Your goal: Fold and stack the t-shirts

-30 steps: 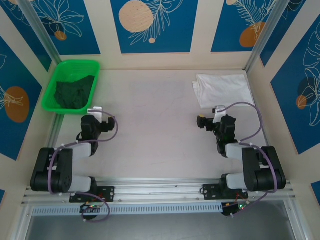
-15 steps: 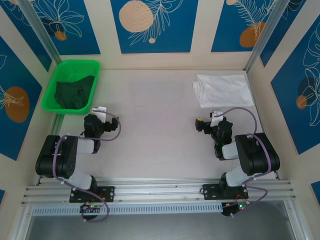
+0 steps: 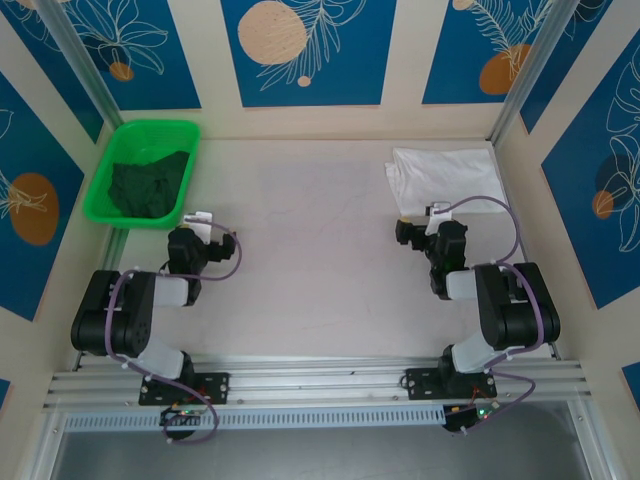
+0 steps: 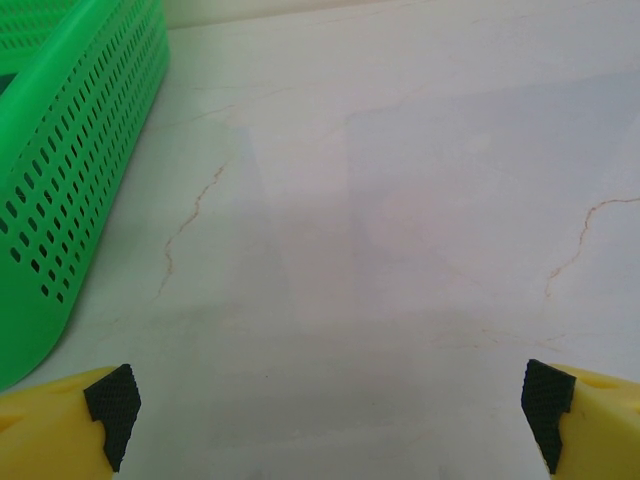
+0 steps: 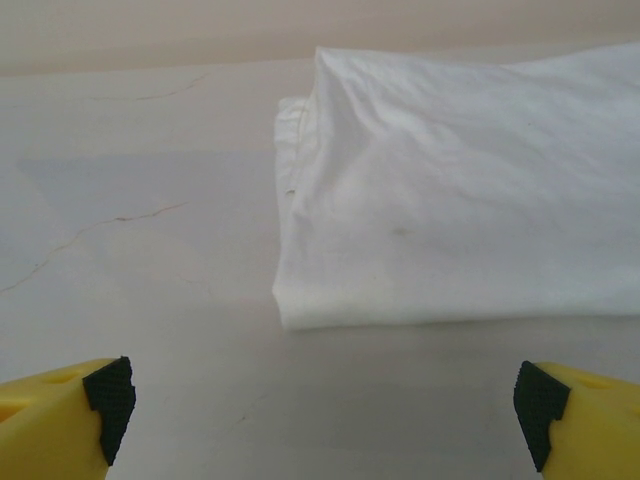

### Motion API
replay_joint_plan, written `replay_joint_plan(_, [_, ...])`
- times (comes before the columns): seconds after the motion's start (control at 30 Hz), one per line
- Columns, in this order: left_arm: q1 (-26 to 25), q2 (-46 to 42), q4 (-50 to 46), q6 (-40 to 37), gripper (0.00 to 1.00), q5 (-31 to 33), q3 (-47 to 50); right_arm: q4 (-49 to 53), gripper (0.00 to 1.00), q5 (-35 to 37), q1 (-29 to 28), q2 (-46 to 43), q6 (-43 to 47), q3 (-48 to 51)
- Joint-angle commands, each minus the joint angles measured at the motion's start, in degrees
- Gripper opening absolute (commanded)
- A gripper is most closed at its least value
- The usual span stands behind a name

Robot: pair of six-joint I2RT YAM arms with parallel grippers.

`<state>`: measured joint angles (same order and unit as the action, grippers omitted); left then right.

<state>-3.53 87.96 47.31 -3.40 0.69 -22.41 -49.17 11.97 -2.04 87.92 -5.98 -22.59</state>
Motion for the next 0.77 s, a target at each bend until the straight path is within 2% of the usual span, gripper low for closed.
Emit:
replay_joint_plan(0.0, [-0.2,0.0,0.1,0.5,1.0,0.5,-0.7,1.1,0.99,-2.1,1.2,-0.6,-0.6,-0.4])
replay_joint_plan(0.73, [-0.2,0.0,0.1,0.5,1.0,0.5,-0.7,1.4,0.99,-2.4,1.3,-0.6,-0.6,-0.6])
